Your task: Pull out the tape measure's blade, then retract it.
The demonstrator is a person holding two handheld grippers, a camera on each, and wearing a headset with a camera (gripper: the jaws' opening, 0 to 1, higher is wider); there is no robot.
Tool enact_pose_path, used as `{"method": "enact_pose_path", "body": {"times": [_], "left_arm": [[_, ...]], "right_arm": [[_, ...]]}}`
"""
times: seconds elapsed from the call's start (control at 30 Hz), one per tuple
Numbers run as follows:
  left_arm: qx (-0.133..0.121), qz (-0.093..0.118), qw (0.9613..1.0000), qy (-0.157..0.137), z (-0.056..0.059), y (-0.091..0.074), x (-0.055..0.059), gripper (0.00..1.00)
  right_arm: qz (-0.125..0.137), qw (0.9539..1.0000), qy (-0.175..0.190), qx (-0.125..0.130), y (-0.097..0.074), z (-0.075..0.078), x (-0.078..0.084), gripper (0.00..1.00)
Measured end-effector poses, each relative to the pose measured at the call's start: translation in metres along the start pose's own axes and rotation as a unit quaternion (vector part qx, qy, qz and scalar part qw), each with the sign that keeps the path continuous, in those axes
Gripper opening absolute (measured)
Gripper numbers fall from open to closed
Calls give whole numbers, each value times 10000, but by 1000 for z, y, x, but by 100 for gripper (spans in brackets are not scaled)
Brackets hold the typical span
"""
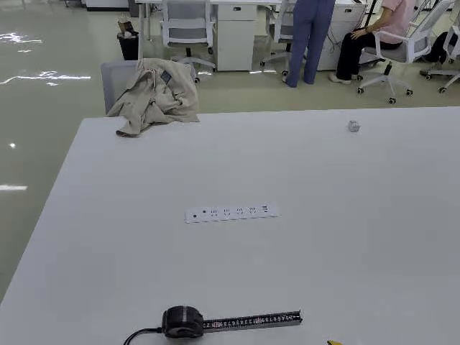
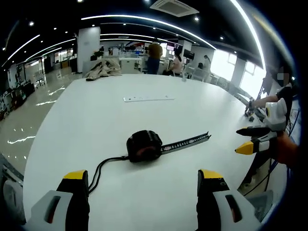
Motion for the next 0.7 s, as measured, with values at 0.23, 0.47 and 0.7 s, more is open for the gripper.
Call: {"method": "enact_pose_path", "body": {"times": [0.23,0.47,0.7], "left_arm": [[28,71,10000,33,4,-15,-4,90],[54,119,9999,84,8,-30,-5,90],[63,88,9999,73,11,-43,-2,90]], "right_arm": [[111,9999,-4,26,-14,-8,-5,85],[125,9999,-58,42,-30,-15,-4,84],[185,9998,-53,93,-48,-20,-4,86]]}}
Point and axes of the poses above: the centre of the closed fingertips' face, and the gripper's own axes: y roughly forward along the fingers, z roughly to its right, x roughly out of its underside, the point moved 3 cm from there along -y, roughly backward along the fingers, and after that the axes turned 9 degrees about y, right-handed, at the moved point
